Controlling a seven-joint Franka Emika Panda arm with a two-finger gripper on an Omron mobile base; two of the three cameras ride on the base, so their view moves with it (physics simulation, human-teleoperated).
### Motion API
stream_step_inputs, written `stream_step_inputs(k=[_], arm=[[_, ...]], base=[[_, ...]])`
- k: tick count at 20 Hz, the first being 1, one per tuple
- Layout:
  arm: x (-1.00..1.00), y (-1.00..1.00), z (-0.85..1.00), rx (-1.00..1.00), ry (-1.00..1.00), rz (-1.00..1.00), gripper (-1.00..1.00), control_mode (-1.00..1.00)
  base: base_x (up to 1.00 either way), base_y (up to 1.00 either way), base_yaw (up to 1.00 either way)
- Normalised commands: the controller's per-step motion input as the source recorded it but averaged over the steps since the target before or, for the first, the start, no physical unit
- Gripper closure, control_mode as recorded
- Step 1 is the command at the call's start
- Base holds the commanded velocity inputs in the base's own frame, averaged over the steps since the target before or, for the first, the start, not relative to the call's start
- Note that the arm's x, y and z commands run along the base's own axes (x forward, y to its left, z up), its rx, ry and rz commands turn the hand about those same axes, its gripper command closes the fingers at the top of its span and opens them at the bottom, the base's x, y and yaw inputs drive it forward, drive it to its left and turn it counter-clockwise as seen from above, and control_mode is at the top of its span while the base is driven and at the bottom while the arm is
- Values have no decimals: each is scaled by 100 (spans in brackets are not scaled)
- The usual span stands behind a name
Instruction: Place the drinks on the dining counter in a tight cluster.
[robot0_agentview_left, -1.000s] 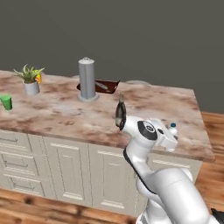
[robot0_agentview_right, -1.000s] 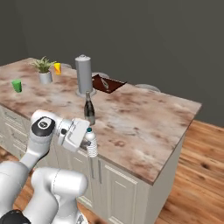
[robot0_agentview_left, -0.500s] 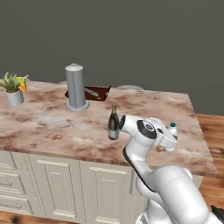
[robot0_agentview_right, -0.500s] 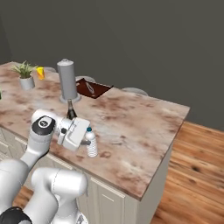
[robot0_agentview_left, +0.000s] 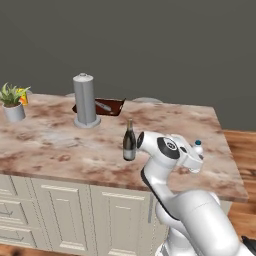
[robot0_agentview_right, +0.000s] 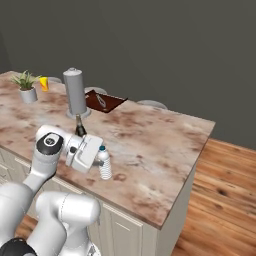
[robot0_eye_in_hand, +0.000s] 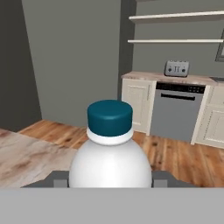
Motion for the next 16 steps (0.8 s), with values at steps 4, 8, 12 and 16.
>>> stream_step_inputs(k=[4, 8, 12, 16], arm=[[0, 0, 0, 0, 1, 0, 100, -100], [24, 9, -2, 0, 0, 6, 100, -100], [45, 25, -1, 0, 2, 21, 100, -100], [48, 24, 0, 2, 0, 29, 100, -100]], base=[[4, 4, 0], [0, 0, 0], [0, 0, 0], [0, 0, 0]])
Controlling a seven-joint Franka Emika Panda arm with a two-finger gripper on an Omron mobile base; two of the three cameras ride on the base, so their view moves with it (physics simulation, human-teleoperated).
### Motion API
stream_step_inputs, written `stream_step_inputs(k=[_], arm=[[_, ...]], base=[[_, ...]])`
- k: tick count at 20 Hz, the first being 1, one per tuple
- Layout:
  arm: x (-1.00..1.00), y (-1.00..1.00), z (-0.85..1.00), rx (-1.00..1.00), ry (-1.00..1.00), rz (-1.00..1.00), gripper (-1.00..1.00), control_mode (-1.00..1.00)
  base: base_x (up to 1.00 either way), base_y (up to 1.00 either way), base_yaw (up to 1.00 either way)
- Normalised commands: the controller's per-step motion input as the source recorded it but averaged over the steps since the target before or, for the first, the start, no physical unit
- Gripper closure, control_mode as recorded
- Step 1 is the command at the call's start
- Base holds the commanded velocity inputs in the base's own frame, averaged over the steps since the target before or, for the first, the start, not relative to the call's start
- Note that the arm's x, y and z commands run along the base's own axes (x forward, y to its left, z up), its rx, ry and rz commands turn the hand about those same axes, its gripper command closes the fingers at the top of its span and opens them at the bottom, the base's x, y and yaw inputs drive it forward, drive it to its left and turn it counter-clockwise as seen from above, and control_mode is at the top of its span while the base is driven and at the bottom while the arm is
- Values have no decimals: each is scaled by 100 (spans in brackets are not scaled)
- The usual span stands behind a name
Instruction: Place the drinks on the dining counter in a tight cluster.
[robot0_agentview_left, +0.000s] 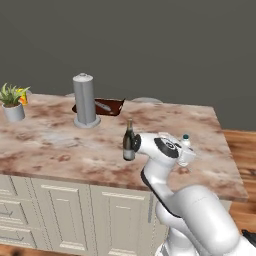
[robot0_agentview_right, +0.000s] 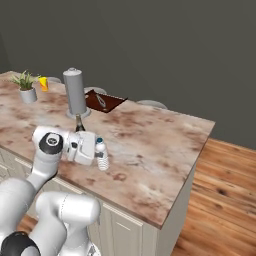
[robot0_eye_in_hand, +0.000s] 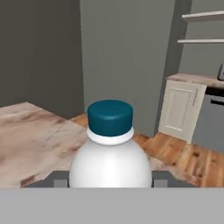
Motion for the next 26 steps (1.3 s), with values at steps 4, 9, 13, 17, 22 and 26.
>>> stream_step_inputs(k=[4, 9, 13, 17, 22, 26], arm=[[51, 31, 0, 9, 3, 23, 100, -100], [49, 24, 0, 6, 9, 18, 100, -100], [32, 13, -5, 2, 8, 24, 100, -100], [34, 7, -7, 0, 2, 33, 100, -100], [34, 7, -10, 3, 5, 34, 100, -100], [23, 6, -17, 13, 12, 29, 100, -100]], base=[[0, 0, 0], [0, 0, 0], [0, 0, 0], [0, 0, 0], [0, 0, 0], [0, 0, 0]])
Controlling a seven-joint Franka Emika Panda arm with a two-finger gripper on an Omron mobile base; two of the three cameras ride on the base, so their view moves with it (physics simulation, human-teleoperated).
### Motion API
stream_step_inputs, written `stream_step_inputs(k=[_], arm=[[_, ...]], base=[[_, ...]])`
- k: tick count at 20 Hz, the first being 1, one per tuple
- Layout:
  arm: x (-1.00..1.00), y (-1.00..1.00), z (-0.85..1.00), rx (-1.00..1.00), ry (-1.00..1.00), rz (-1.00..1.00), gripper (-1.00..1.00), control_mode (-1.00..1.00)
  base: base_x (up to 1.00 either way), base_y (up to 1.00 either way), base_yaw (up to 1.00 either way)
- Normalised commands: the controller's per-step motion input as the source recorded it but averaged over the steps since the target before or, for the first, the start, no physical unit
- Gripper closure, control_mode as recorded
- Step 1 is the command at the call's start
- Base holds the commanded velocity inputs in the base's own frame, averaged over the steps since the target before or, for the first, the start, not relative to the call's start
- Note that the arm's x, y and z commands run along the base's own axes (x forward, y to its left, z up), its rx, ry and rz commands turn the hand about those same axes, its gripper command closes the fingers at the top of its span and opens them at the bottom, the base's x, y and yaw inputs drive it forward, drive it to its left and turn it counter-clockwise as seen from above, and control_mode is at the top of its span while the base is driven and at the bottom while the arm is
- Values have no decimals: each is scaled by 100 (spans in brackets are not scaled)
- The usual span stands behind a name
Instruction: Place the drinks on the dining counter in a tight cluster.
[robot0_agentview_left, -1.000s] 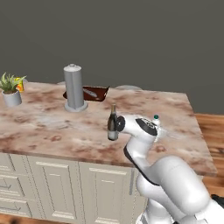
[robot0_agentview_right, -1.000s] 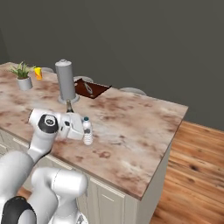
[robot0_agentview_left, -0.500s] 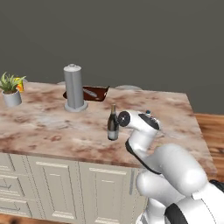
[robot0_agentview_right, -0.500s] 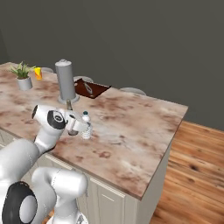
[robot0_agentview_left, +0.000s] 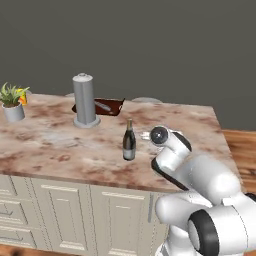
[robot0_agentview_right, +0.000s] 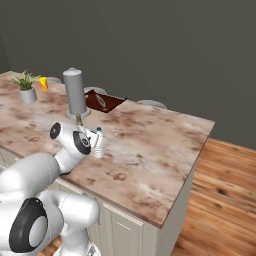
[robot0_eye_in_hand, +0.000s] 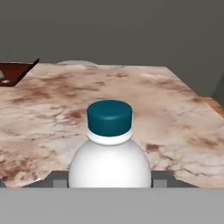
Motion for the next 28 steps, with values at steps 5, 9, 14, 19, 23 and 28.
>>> stream_step_inputs(k=[5, 9, 14, 19, 23, 28], arm=[[23, 13, -9, 16, 3, 25, 100, -100], [15, 19, -1, 8, 0, 22, 100, -100], [12, 20, -3, 6, 0, 18, 100, -100], [19, 21, 0, 2, 0, 14, 100, -100], [1, 21, -4, 0, 0, 8, 100, -100], [0, 10, -9, 0, 0, 4, 100, -100]], base=[[0, 0, 0], [0, 0, 0], [0, 0, 0], [0, 0, 0], [0, 0, 0], [0, 0, 0]])
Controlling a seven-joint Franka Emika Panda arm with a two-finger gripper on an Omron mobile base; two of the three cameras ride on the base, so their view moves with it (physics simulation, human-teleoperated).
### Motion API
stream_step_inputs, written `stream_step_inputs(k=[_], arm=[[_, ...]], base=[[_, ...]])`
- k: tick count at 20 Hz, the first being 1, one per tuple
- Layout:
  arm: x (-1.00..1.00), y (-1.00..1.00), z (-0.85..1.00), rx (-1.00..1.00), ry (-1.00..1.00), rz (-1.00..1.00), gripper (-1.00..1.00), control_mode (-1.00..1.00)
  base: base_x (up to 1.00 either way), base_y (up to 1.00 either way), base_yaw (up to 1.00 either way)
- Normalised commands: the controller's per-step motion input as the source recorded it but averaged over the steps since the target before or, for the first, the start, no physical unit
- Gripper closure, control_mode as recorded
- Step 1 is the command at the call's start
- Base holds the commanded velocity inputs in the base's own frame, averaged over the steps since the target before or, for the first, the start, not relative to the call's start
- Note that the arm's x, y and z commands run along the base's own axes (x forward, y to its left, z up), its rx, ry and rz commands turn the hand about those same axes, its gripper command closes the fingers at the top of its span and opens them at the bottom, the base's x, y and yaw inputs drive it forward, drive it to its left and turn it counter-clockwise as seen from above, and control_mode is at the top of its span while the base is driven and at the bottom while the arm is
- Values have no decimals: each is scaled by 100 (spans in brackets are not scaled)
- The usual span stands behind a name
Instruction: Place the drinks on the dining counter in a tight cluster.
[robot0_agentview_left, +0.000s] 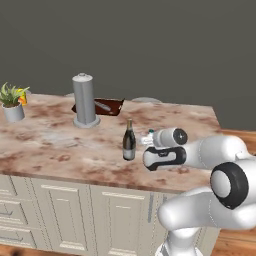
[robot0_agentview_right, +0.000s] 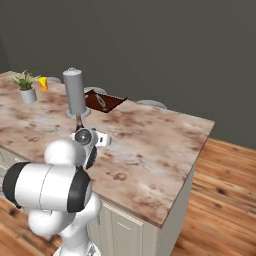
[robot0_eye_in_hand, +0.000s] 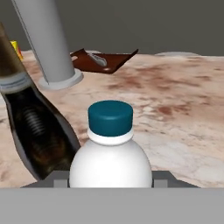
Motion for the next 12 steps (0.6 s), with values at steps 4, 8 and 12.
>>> stream_step_inputs(k=[4, 8, 12], arm=[[2, 6, -1, 0, 0, 2, 100, -100], [6, 3, 0, 0, 0, 1, 100, -100], [8, 4, -3, -2, 0, 0, 100, -100]], base=[[0, 0, 0], [0, 0, 0], [0, 0, 0]])
